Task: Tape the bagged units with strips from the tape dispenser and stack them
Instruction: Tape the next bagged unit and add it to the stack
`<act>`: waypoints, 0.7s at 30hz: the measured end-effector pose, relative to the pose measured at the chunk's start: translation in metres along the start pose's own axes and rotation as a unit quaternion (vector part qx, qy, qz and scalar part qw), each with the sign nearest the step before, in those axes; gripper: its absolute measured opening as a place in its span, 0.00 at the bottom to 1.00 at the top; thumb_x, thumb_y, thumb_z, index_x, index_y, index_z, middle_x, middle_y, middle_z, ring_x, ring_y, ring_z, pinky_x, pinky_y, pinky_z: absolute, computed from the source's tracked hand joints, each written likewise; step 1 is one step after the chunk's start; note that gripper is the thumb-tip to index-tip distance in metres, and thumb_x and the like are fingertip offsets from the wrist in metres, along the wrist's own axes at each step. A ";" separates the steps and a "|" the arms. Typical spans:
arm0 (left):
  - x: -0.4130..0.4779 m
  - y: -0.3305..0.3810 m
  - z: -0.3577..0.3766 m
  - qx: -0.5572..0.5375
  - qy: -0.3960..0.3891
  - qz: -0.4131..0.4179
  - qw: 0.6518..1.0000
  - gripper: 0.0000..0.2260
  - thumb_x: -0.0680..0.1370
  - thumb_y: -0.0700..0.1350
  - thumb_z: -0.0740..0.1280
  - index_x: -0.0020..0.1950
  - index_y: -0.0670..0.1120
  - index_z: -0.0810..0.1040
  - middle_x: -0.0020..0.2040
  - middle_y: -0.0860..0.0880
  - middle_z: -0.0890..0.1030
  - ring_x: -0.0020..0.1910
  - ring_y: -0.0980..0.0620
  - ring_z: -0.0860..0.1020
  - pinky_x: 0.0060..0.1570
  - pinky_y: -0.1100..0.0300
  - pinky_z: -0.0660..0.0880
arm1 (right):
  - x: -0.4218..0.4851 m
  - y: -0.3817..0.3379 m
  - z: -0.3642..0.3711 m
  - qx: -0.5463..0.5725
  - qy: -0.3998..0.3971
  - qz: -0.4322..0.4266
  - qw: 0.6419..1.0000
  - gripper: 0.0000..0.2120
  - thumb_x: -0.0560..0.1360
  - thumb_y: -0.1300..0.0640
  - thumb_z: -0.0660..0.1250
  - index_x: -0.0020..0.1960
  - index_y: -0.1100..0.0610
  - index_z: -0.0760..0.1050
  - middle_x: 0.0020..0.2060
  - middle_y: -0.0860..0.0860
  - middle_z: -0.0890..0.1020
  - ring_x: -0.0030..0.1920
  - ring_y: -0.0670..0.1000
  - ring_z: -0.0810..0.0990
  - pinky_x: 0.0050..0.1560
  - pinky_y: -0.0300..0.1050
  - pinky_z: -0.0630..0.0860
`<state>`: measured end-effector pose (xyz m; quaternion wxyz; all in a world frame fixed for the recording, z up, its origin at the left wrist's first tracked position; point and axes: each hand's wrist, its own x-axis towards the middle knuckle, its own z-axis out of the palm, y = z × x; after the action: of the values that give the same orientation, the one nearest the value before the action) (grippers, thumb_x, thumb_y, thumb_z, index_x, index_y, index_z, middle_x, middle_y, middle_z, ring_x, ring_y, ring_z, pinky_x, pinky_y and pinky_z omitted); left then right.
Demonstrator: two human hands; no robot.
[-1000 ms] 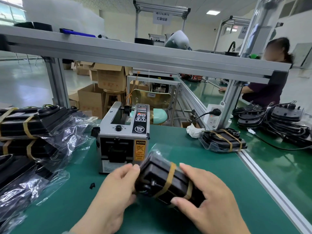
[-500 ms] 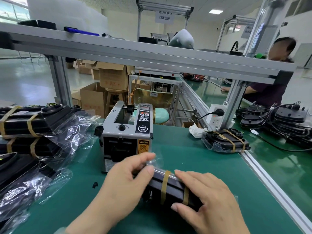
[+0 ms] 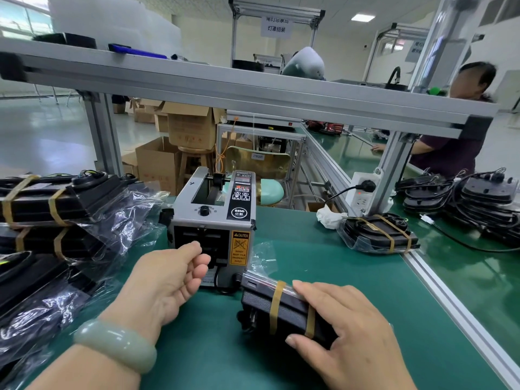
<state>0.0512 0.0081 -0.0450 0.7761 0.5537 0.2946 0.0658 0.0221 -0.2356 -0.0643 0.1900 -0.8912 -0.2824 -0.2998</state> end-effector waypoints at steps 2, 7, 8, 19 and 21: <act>0.001 0.002 0.003 -0.012 -0.001 -0.001 1.000 0.06 0.78 0.44 0.67 0.43 0.44 0.77 0.24 0.51 0.80 0.19 0.61 0.75 0.17 0.69 0.68 | 0.000 -0.001 0.000 -0.003 -0.001 -0.001 1.000 0.30 0.55 0.42 0.74 0.55 0.50 0.82 0.46 0.42 0.82 0.39 0.49 0.80 0.42 0.38 0.78; 0.007 0.002 0.006 -0.031 0.013 -0.001 0.999 0.06 0.78 0.44 0.67 0.43 0.43 0.77 0.24 0.50 0.80 0.19 0.60 0.76 0.18 0.71 0.70 | -0.001 -0.002 -0.001 -0.004 -0.002 0.005 1.000 0.30 0.55 0.42 0.74 0.55 0.49 0.82 0.46 0.41 0.82 0.39 0.49 0.80 0.41 0.39 0.78; 0.008 0.002 0.007 -0.033 0.018 0.000 0.999 0.05 0.78 0.44 0.67 0.44 0.43 0.77 0.24 0.50 0.80 0.19 0.60 0.76 0.18 0.71 0.70 | -0.001 -0.002 -0.001 -0.006 -0.002 0.005 1.000 0.30 0.55 0.41 0.74 0.55 0.49 0.82 0.46 0.41 0.82 0.39 0.49 0.80 0.41 0.38 0.78; 0.021 -0.009 0.014 -0.010 0.101 0.033 0.994 0.03 0.76 0.41 0.66 0.45 0.42 0.77 0.34 0.49 0.81 0.26 0.59 0.76 0.17 0.69 0.67 | -0.002 -0.003 0.002 -0.008 0.005 0.012 1.000 0.30 0.54 0.41 0.73 0.56 0.48 0.81 0.46 0.40 0.82 0.42 0.45 0.75 0.43 0.35 0.72; 0.020 -0.011 0.010 -0.014 0.084 0.026 0.996 0.03 0.76 0.41 0.66 0.43 0.43 0.77 0.32 0.50 0.81 0.24 0.60 0.76 0.17 0.69 0.67 | -0.002 -0.003 0.001 -0.006 0.008 0.013 1.000 0.30 0.54 0.41 0.73 0.56 0.48 0.81 0.46 0.40 0.82 0.42 0.45 0.75 0.42 0.35 0.73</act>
<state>0.0702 0.0043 -0.0609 0.7542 0.5431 0.3431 0.1363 0.0198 -0.2337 -0.0663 0.1906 -0.8936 -0.2676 -0.3059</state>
